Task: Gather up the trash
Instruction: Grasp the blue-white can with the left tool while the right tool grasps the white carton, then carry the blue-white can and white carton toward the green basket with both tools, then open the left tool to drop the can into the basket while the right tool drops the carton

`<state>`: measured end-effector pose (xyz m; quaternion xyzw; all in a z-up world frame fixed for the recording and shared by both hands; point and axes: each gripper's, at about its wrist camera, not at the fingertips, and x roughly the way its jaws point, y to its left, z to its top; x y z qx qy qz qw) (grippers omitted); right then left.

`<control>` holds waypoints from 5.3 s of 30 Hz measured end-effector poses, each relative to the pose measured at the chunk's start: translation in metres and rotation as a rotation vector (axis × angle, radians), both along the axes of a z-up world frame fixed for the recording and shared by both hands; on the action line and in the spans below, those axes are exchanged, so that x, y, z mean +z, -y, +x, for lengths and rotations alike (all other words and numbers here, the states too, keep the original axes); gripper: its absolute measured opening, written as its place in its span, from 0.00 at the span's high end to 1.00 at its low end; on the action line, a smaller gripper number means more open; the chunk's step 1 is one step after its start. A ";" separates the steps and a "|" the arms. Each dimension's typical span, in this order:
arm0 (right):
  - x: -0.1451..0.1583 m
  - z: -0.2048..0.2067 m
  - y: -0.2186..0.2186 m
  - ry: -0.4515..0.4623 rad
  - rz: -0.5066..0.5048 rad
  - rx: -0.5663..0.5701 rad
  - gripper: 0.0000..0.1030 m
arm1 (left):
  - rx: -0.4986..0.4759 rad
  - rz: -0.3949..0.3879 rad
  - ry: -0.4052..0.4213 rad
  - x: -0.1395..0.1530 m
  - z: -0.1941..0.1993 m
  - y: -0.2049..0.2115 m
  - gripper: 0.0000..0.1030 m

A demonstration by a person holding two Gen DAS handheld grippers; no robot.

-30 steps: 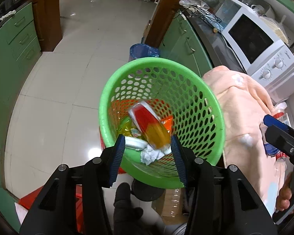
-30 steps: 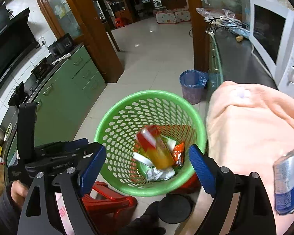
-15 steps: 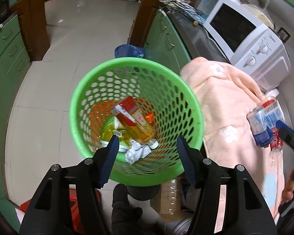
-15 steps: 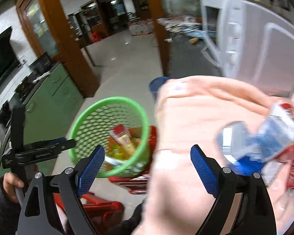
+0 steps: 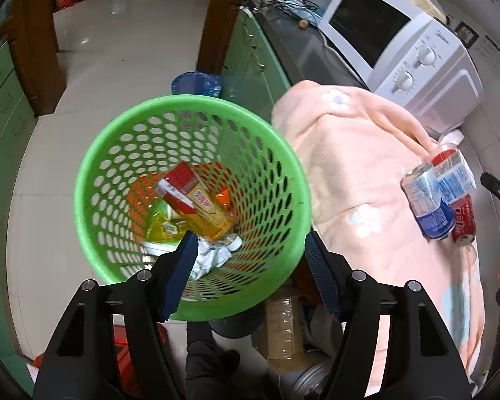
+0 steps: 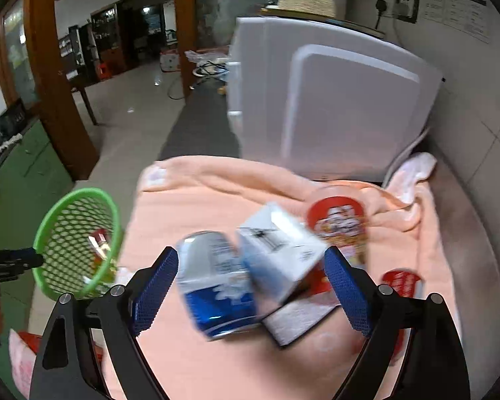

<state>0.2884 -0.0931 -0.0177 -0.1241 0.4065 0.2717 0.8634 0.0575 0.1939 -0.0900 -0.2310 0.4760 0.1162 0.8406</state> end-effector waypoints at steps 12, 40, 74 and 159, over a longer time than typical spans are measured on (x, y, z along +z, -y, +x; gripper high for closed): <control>-0.035 0.034 -0.003 -0.049 -0.071 0.078 0.25 | -0.099 -0.005 -0.016 0.002 0.037 0.043 0.33; 0.011 -0.006 0.076 -0.009 0.107 -0.055 0.46 | -0.252 -0.173 -0.058 0.017 0.146 0.182 0.20; 0.002 -0.038 0.114 -0.054 0.164 -0.085 0.46 | -0.111 -0.175 -0.200 -0.022 0.196 0.213 0.21; -0.027 -0.105 -0.232 -0.290 0.301 0.368 0.28 | 0.347 -0.103 -0.115 -0.027 -0.043 -0.092 0.17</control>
